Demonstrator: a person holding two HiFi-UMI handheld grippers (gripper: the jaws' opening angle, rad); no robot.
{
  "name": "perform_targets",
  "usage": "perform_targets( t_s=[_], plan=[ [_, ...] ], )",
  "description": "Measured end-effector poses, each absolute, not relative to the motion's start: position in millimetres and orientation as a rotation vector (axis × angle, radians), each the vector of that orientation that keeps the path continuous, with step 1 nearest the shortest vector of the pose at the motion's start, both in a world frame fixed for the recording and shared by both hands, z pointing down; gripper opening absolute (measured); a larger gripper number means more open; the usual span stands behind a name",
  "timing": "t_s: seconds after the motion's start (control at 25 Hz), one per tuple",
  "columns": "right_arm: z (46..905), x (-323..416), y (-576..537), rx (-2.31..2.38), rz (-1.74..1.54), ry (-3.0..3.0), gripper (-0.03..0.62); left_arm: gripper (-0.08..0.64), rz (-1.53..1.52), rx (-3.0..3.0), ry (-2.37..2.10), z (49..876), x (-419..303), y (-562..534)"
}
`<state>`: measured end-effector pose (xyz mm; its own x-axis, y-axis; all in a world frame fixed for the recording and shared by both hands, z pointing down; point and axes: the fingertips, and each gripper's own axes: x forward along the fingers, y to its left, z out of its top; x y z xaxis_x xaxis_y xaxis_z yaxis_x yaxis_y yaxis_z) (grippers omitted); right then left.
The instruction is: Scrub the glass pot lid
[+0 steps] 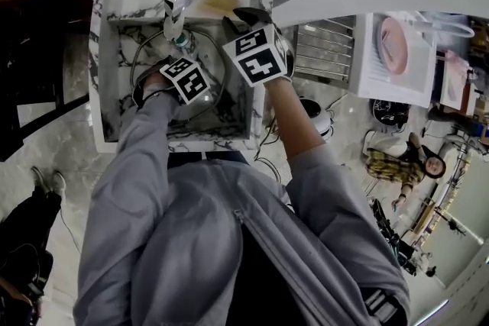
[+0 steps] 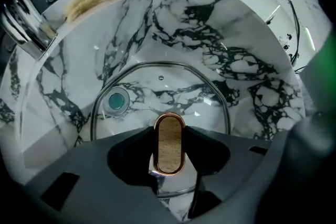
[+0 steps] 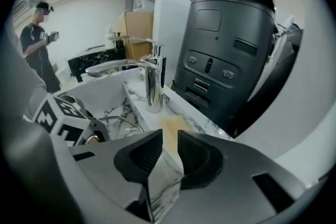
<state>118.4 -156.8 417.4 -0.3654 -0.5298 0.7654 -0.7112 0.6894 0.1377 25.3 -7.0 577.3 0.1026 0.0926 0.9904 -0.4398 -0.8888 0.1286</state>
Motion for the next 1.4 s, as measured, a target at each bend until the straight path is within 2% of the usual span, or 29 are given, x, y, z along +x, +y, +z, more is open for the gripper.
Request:
perform_targets(
  t_s=[0.12,0.24,0.36,0.4,0.48,0.64,0.84,1.0,1.12,1.4],
  plan=[
    [434.2,104.5,-177.6,0.841,0.117,-1.989,0.098,0.195,1.739,2.029,-0.413,576.6,25.9,-10.1],
    [453.6,92.4,-181.7,0.726,0.036,-1.932,0.102,0.251,1.572,2.060,-0.551,568.3,20.4,-12.4],
    [466.8,83.5,-183.2,0.663,0.001,-1.889,0.102,0.245,1.338,2.111,-0.671,544.4,15.1,-16.3],
    [470.3,83.2,-184.6,0.662,-0.007,-1.871,0.101,0.194,1.246,2.137,-0.725,532.8,11.7,-19.6],
    [477.0,85.2,-187.2,0.673,-0.003,-1.842,0.093,0.014,1.069,2.186,-0.840,508.3,0.8,-25.6],
    [474.7,86.5,-188.5,0.723,0.006,-1.855,0.078,0.014,0.833,2.180,-0.946,472.2,-25.4,-16.7],
    [466.9,84.0,-173.3,0.731,0.000,-1.870,0.157,0.014,0.757,2.158,-1.065,454.4,-48.8,-13.5],
    [462.7,87.9,-185.4,0.808,-0.085,-1.826,0.167,0.014,0.725,2.173,-1.098,445.2,-50.1,-15.2],
    [454.7,92.0,-199.6,0.890,-0.099,-1.819,0.198,0.014,0.713,2.191,-1.106,442.5,-47.7,-14.6],
    [452.4,111.7,-219.6,0.920,0.066,-1.837,0.210,0.014,0.723,2.184,-1.076,445.9,-44.0,-4.5]
  ],
)
